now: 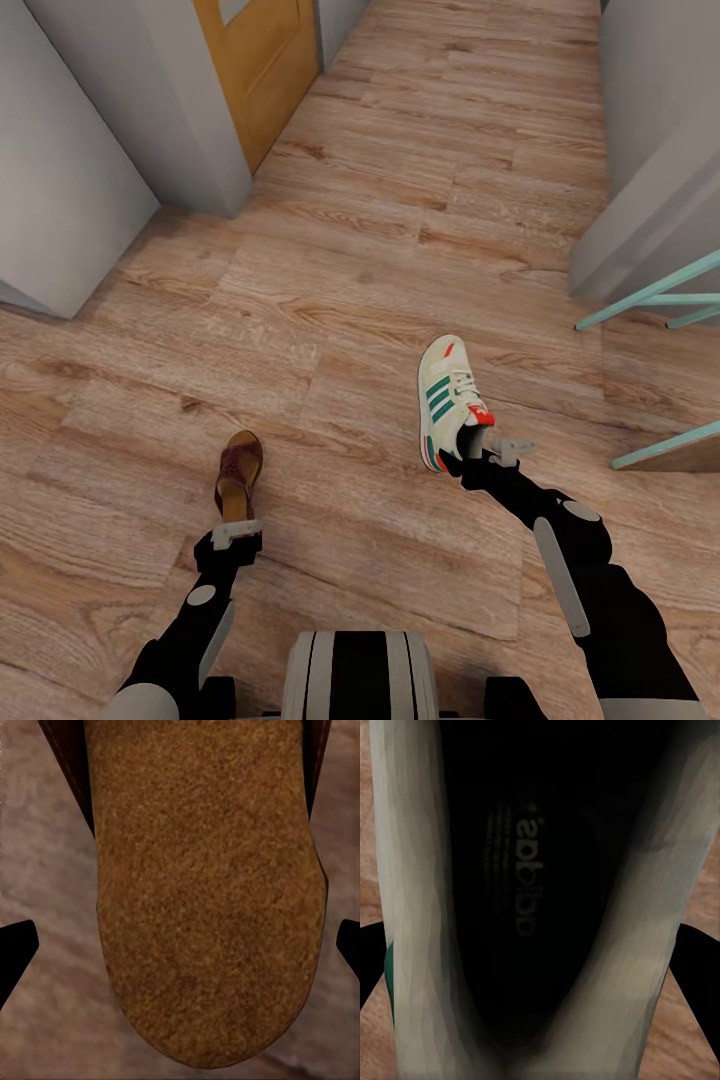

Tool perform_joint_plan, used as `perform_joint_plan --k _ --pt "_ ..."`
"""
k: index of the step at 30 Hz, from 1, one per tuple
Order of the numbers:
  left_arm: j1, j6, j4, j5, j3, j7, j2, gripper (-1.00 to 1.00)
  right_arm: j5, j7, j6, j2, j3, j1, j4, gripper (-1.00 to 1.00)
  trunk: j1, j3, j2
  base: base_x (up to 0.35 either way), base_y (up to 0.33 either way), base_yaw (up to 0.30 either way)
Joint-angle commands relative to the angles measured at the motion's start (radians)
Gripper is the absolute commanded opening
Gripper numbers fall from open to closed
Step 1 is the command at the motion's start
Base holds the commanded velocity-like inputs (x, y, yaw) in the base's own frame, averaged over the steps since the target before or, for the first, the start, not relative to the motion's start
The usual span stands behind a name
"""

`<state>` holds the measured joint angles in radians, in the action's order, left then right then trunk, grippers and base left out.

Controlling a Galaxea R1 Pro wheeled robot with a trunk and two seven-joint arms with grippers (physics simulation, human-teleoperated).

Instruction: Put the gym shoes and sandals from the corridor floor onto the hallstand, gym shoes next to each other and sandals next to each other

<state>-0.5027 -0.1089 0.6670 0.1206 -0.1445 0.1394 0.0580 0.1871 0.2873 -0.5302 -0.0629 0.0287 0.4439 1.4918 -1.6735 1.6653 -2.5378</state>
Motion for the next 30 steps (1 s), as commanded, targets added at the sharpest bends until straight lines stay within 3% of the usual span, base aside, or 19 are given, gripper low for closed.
perform_joint_plan --k 1,2,3,30 --pt "0.0 -0.003 0.0 0.011 -0.004 0.001 0.001 1.0 0.005 0.003 -0.006 0.0 0.001 0.0 0.001 -1.0 0.0 0.0 0.0 0.0 0.0 0.0" --pt "0.0 -0.003 0.001 0.011 -0.004 0.001 0.001 1.0 0.005 0.003 -0.006 0.0 0.002 0.001 0.001 -1.0 0.0 0.0 0.0 0.0 0.0 0.0" --pt "0.0 -0.002 0.0 0.011 -0.005 0.001 0.002 -1.0 0.005 0.003 -0.006 0.0 0.002 0.001 0.001 -1.0 0.0 0.0 0.0 0.0 0.0 0.0" --pt "0.0 -0.005 0.008 0.01 -0.003 0.003 0.002 -1.0 0.005 0.003 -0.007 0.0 0.0 0.001 0.001 -1.0 0.0 0.0 0.0 0.0 0.0 0.0"
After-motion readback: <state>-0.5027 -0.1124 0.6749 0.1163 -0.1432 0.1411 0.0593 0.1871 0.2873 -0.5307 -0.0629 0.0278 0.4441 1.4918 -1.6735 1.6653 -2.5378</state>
